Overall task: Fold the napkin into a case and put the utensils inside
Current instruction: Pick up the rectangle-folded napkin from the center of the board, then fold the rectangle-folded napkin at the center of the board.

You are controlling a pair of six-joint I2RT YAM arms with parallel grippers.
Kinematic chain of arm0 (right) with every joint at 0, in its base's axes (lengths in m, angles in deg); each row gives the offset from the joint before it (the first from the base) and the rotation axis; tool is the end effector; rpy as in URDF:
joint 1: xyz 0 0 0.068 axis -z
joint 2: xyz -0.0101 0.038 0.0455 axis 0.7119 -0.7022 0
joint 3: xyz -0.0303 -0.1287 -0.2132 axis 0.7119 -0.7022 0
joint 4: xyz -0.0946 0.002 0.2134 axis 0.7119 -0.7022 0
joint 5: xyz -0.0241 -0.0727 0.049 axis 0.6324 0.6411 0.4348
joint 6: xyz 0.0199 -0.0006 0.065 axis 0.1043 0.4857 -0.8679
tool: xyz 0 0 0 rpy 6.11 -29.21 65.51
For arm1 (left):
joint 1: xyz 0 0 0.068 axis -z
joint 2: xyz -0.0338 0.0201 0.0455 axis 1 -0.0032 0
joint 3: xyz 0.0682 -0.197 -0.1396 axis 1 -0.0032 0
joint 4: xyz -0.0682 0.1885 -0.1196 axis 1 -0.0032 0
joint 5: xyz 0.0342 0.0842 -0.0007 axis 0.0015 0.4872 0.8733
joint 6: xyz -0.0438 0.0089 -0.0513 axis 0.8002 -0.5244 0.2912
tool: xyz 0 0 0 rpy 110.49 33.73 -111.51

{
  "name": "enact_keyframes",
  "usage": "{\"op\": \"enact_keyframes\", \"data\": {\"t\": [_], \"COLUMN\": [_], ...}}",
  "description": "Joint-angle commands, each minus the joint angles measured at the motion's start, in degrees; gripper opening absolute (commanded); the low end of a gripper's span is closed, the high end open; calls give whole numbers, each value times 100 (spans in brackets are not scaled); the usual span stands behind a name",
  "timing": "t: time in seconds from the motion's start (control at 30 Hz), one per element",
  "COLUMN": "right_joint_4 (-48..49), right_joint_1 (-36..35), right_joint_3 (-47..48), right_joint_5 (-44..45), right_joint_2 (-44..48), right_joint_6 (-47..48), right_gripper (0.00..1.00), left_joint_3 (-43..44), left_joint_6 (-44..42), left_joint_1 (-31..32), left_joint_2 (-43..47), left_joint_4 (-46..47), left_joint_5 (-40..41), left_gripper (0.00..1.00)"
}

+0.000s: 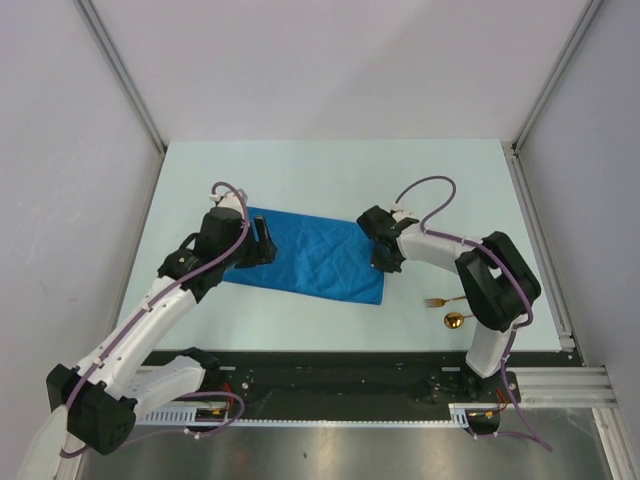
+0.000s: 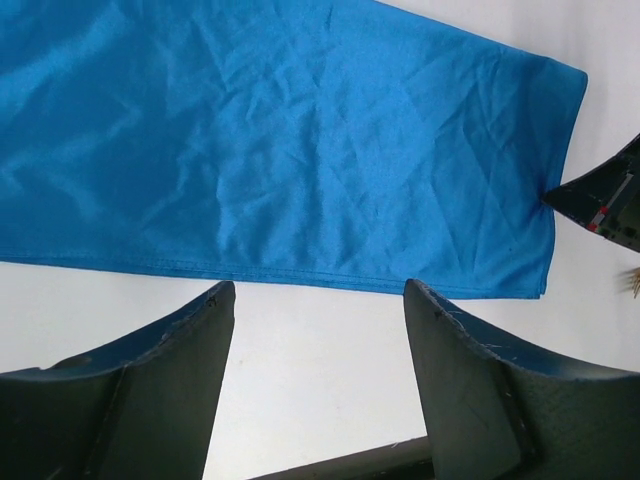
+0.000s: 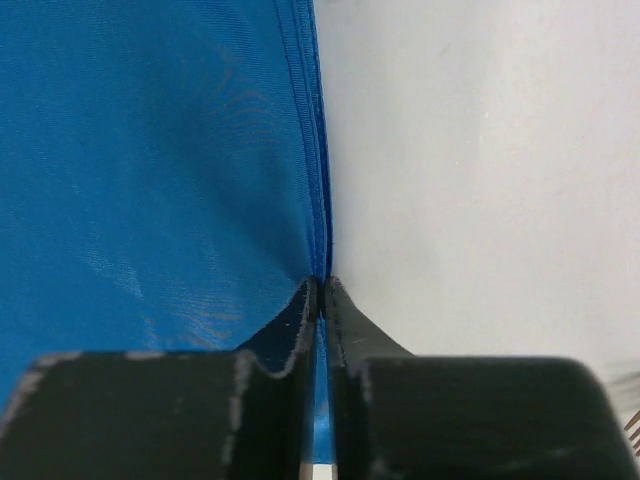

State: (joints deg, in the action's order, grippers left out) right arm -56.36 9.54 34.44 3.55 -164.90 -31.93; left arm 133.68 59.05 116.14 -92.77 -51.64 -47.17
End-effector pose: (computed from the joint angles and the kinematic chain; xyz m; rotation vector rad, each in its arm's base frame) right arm 0.2689 0.1723 0.1409 0.4057 2.6466 -0.0237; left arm 0.1900 -0.0876 0.2674 -0.1036 2.2895 -0.3852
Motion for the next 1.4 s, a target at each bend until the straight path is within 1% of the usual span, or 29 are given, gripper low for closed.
{"op": "enact_keyframes", "data": {"t": [0.0,0.1,0.17,0.2,0.27,0.33,0.37,0.4,0.43,0.47,0.57,0.63,0.7,0.8,0.9,1.0,1.07,1.13,1.17,1.33,1.37], "right_joint_4": [-429,-376,-106,1,281,606,887,959,1021,1100,969,864,793,758,845,907,951,1082,1118,1153,1101], "right_joint_1": [-123,-115,-62,-44,52,140,306,420,552,832,1159,1475,1695,1722,1582,1240,819,572,336,-210,-281], "right_joint_3": [39,48,-75,-119,-312,-618,-959,-1093,-1216,-1435,-1648,-1753,-1841,-1824,-1719,-1395,-1043,-806,-535,617,828], "right_joint_5": [303,479,541,523,479,384,287,208,-89,-231,-469,-636,-821,-1005,-1120,-1199,-1138,-1129,-1129,-1173,-1173], "right_joint_2": [-389,-363,-214,-153,215,654,1118,1340,1533,1901,2473,2721,2975,3091,3091,2864,2521,2101,1941,869,458], "right_joint_6": [-186,-29,208,619,1016,1640,1773,1870,2080,2186,2608,2723,2916,3075,3014,2882,2812,2723,2697,2670,2688], "right_gripper": [1,0,0,0,0,0,0,0,0,0,0,0,0,0,0,0,0,0,0,0,0], "left_joint_3": [374,392,366,331,322,313,305,287,278,278,243,129,33,-47,-56,-21,-3,-12,-21,-126,-152], "left_joint_6": [-289,-342,-377,-386,-395,-386,-386,-386,-377,-351,-228,-88,9,159,238,256,247,230,212,115,106], "left_joint_1": [-31,-40,-40,-49,-118,-189,-242,-277,-312,-365,-391,-400,-418,-444,-497,-576,-655,-699,-743,-910,-980], "left_joint_2": [239,300,327,335,327,344,353,344,336,301,204,134,-59,-367,-648,-833,-869,-851,-825,-728,-676], "left_joint_4": [-36,-97,-115,-124,-176,-220,-212,-212,-203,-194,-81,42,210,420,596,667,693,676,685,597,597], "left_joint_5": [169,231,231,222,161,29,-15,-102,-173,-235,-437,-569,-876,-1201,-1412,-1518,-1579,-1589,-1580,-1606,-1606], "left_gripper": [73,74,75,75,75,75,75,75,75,75,75,75,75,75,75,75,75,75,75,75,75]}}
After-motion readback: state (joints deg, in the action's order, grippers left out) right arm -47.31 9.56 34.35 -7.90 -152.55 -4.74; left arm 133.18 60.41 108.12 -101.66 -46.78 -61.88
